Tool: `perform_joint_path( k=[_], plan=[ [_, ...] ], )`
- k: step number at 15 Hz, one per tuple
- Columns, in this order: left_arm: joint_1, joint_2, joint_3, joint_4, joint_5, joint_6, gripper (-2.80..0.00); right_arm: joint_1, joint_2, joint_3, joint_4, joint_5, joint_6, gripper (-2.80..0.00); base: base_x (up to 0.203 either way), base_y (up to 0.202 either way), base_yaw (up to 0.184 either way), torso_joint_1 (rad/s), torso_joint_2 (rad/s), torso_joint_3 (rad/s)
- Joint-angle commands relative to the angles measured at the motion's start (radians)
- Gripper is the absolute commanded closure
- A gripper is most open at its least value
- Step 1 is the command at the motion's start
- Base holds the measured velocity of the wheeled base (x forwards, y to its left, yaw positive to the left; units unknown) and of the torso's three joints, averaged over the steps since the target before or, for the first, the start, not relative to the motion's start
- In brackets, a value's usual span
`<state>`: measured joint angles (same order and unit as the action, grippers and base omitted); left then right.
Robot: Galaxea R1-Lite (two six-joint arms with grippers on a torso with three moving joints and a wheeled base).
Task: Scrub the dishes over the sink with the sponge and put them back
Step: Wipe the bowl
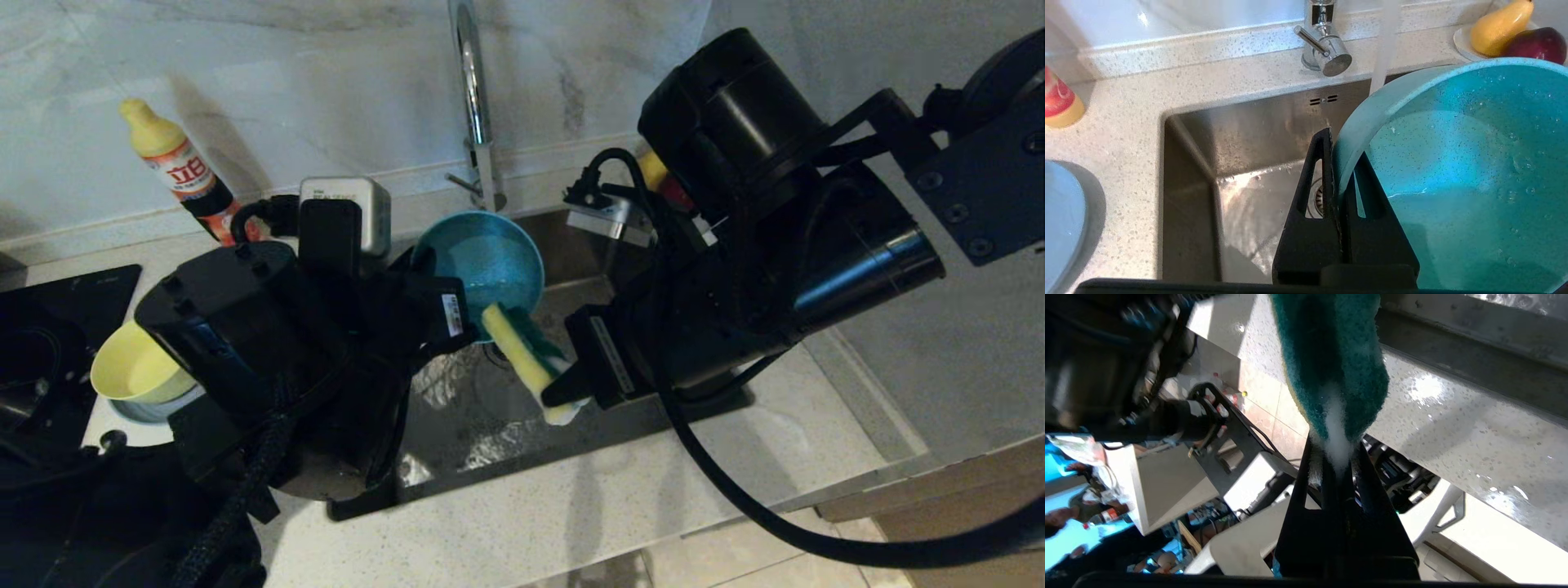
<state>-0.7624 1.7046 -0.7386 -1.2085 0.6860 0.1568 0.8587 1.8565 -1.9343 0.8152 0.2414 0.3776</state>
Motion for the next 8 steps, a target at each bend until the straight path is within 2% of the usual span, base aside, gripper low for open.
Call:
perform_joint_path(
  k=[1, 4, 8],
  plan=[
    [-0.01, 0.009, 0.017, -0.013, 0.004, 0.003, 0.0, 0.0, 0.018, 0.0, -0.015, 0.002, 0.028, 0.0, 0.0, 0.0, 0.0, 0.0, 0.0, 0.0],
    [-0.025, 0.003, 0.052, -0.048, 0.005, 0.008, 0.0, -0.001, 0.034, 0.0, -0.033, 0.004, 0.037, 0.0, 0.0, 0.0, 0.0, 0.0, 0.0, 0.0],
    [-0.025, 0.0, 0.088, -0.147, 0.006, 0.05, 0.0, -0.016, 0.056, -0.003, -0.065, 0.031, 0.072, 0.0, 0.0, 0.0, 0.0, 0.0, 0.0, 0.0]
  ],
)
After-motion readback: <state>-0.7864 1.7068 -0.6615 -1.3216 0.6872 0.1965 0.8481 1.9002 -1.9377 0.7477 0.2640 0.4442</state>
